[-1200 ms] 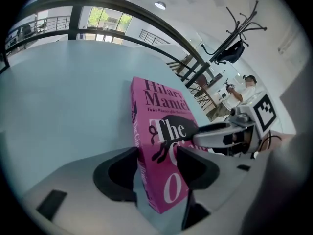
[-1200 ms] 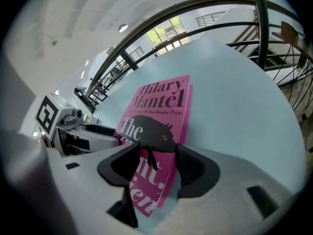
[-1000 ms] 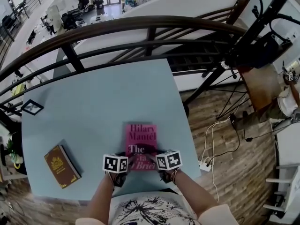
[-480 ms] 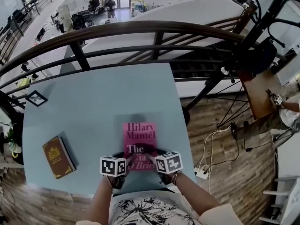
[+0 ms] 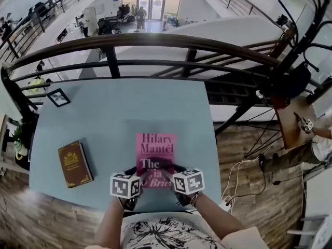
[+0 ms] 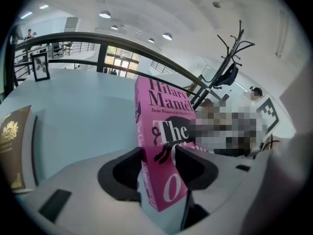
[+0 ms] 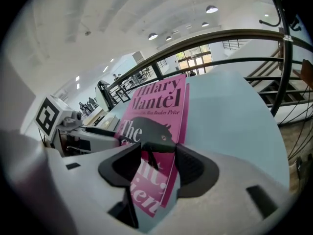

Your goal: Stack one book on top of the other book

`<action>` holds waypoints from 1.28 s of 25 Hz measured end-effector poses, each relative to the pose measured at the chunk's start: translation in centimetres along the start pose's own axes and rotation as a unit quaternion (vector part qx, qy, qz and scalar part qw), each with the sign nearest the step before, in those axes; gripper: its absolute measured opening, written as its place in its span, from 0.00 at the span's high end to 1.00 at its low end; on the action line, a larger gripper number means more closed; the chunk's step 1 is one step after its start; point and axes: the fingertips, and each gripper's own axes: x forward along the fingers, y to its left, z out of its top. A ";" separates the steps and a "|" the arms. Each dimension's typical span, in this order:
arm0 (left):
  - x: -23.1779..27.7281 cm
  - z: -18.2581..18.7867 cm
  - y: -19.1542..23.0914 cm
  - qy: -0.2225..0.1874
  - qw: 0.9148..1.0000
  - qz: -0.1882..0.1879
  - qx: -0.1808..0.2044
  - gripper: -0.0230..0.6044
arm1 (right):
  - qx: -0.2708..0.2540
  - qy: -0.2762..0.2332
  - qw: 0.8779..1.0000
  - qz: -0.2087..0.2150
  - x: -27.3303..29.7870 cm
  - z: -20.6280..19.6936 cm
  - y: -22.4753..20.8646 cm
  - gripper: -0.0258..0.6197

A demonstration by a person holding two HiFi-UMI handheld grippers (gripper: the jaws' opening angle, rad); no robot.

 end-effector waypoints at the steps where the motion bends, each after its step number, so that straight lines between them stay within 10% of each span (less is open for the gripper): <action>1: -0.8 -0.2 1.1 -0.004 1.000 0.003 -0.003 0.62 | -0.005 0.000 1.000 0.004 0.8 0.2 1.3 0.63; 20: -21.3 -6.2 26.8 -0.060 0.990 0.084 -0.093 0.62 | -0.086 0.037 0.991 0.091 16.6 3.0 30.9 0.63; 32: -23.2 -9.5 34.8 -0.045 0.983 0.094 -0.150 0.62 | -0.106 0.092 0.985 0.101 23.9 2.2 36.7 0.63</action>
